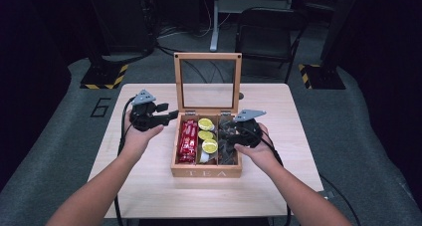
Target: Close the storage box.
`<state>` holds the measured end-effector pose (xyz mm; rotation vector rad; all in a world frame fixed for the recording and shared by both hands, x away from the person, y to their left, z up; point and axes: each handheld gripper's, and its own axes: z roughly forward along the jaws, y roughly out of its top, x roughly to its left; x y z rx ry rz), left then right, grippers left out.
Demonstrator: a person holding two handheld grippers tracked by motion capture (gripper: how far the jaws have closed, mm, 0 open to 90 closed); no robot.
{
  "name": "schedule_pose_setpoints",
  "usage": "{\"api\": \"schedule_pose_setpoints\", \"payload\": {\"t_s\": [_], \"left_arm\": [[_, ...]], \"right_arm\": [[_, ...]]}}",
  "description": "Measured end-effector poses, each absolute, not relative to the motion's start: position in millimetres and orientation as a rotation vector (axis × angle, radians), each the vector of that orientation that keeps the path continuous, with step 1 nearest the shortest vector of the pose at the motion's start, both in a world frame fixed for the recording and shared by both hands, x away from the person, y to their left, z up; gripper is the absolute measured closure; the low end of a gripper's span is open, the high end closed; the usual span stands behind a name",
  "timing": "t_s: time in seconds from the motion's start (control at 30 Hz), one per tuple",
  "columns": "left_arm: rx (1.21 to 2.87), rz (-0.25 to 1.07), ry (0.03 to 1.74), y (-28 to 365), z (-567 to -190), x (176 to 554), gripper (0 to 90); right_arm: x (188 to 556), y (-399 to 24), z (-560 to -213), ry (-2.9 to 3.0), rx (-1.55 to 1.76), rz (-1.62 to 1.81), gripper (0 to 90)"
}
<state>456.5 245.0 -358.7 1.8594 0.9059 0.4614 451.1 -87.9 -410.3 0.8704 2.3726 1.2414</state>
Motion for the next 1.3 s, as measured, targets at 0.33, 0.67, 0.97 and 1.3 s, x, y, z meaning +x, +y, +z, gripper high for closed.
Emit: {"api": "schedule_pose_setpoints", "payload": {"t_s": [0.33, 0.67, 0.97, 1.3], "left_arm": [[1.862, 0.454, 0.902, 243, -359, 456, 44.0], [1.850, 0.461, 0.904, 246, -359, 456, 43.5], [1.848, 0.455, 0.915, 252, -360, 455, 43.3], [1.849, 0.455, 0.918, 251, -363, 456, 43.4]], "right_arm": [[444, -66, -421, 2.428, 0.810, 1.238, 38.6], [442, -45, -433, 2.489, 0.771, 1.189, 33.1], [443, -31, -442, 2.532, 0.748, 1.149, 31.4], [447, -31, -453, 2.558, 0.770, 1.111, 31.1]]}}
